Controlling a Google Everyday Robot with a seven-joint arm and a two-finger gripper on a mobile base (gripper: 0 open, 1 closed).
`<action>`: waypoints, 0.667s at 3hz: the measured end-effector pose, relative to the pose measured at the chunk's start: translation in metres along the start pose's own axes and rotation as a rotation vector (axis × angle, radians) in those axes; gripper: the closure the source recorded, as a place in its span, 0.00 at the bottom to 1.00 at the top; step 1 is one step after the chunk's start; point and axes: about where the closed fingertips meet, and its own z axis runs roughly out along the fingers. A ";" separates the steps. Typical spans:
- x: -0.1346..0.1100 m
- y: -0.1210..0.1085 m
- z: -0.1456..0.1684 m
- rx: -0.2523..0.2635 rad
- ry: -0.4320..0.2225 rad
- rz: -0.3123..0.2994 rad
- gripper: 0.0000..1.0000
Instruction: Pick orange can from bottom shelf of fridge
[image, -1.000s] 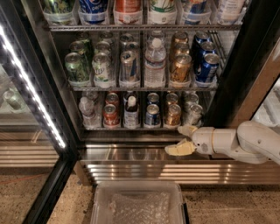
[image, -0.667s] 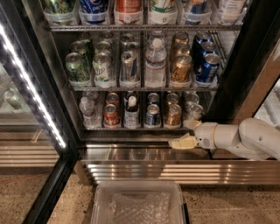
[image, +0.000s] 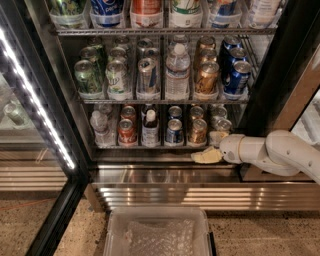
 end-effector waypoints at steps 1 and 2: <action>0.009 -0.008 0.014 0.009 0.004 0.022 0.09; 0.009 -0.008 0.015 0.009 0.004 0.022 0.28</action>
Offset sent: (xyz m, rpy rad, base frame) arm 0.0099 0.0018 -0.0135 0.0050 0.0137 -0.0163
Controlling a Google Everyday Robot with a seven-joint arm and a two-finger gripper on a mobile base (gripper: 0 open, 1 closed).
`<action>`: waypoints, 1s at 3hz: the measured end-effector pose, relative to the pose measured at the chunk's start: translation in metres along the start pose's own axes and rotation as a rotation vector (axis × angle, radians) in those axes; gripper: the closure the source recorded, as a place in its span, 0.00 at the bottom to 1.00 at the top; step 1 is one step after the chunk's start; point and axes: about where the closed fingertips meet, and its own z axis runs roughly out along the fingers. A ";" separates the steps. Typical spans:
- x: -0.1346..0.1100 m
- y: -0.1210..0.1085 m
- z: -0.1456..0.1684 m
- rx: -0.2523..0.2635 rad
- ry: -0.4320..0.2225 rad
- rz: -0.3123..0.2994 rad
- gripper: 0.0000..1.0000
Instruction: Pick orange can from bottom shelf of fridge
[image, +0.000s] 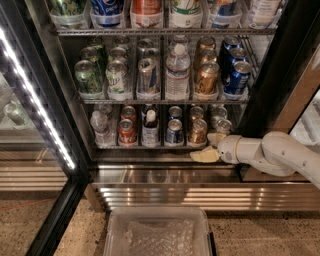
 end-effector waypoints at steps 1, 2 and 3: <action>0.000 0.000 0.000 0.000 0.000 0.000 0.45; 0.008 -0.006 0.014 0.003 0.004 0.000 0.27; 0.011 -0.013 0.029 0.002 0.018 -0.022 0.07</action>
Offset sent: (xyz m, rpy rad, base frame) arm 0.0201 0.0022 -0.0307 -0.0129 0.0001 -0.0150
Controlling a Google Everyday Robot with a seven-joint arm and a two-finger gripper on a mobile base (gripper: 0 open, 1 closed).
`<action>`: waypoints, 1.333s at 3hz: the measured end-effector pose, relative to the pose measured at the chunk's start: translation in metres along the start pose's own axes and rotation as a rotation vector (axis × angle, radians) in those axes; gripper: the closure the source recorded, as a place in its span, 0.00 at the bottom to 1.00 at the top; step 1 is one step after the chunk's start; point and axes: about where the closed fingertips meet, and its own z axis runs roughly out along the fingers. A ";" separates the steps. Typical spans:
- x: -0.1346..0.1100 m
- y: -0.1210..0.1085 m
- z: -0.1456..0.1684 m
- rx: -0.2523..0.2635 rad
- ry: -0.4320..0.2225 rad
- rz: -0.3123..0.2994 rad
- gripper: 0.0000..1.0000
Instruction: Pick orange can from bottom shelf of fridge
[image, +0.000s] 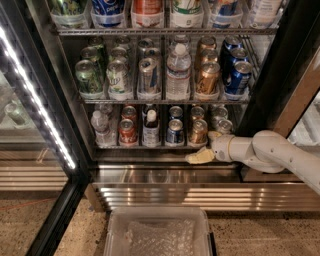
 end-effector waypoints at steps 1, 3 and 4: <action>0.003 -0.003 0.008 -0.003 0.018 -0.017 0.02; -0.015 -0.005 0.040 -0.017 -0.027 -0.078 0.19; -0.025 -0.008 0.046 -0.015 -0.055 -0.095 0.27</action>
Offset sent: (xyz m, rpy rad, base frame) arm 0.0251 0.0109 -0.0126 -0.0330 -0.0468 0.0165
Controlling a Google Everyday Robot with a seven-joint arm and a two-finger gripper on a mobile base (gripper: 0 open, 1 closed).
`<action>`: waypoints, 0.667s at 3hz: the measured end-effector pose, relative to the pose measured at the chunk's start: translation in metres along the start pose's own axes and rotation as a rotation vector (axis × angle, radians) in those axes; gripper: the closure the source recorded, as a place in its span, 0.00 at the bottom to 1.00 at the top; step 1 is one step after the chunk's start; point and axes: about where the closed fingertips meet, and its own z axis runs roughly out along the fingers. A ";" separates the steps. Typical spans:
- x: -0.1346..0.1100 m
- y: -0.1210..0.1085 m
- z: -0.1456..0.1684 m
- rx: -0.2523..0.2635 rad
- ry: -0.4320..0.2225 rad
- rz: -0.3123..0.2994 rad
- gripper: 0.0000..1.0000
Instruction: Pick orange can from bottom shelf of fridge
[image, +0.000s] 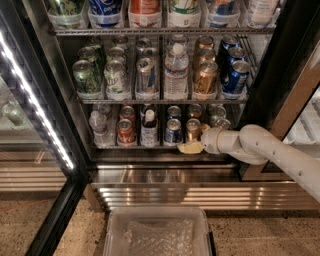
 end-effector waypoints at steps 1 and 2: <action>-0.004 -0.004 0.004 0.003 -0.013 -0.008 0.46; -0.004 -0.003 0.004 0.003 -0.013 -0.008 0.69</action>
Offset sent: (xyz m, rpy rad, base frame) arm 0.0058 0.0029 0.0017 0.0060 -0.0144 0.0009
